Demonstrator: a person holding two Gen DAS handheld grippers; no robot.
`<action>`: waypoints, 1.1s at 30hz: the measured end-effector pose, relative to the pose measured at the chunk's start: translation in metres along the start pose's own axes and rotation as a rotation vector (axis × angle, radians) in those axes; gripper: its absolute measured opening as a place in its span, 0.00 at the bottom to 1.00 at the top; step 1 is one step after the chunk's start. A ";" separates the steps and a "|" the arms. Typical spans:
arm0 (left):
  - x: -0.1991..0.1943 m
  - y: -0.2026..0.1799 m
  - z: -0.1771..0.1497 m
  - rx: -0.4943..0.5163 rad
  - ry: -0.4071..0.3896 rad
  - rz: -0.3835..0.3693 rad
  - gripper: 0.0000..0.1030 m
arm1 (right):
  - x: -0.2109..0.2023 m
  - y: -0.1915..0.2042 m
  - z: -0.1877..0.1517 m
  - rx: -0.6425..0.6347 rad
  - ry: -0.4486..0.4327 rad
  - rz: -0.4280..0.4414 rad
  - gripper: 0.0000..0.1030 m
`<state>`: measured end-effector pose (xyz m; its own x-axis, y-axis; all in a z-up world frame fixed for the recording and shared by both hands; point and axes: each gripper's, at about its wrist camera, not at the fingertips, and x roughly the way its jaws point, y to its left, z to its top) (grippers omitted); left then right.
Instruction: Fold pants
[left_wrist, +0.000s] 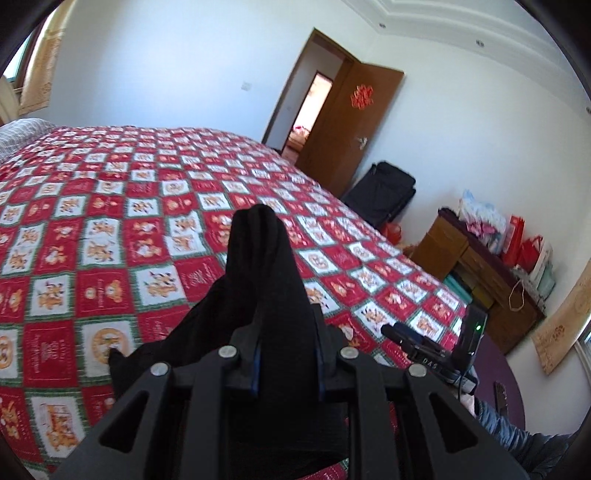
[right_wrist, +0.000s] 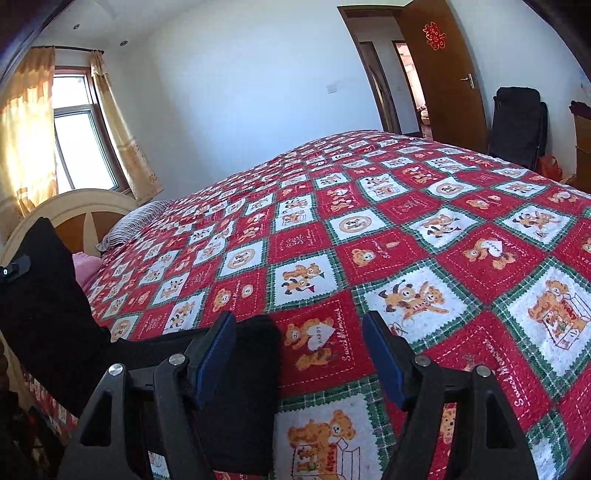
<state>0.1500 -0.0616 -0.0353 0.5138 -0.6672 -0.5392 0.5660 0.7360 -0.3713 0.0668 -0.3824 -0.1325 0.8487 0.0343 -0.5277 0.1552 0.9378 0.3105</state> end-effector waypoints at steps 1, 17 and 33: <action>0.011 -0.005 -0.001 0.008 0.021 0.001 0.21 | 0.001 -0.003 0.001 0.012 -0.002 -0.002 0.70; 0.128 -0.054 -0.052 0.150 0.281 0.097 0.23 | 0.010 -0.018 -0.001 0.098 0.019 -0.002 0.70; 0.045 -0.040 -0.057 0.216 -0.009 0.258 0.92 | 0.014 -0.012 -0.002 0.199 0.101 0.197 0.70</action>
<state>0.1136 -0.1146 -0.0884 0.6633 -0.4637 -0.5875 0.5396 0.8402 -0.0540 0.0754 -0.3927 -0.1453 0.8192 0.2527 -0.5148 0.0965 0.8241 0.5582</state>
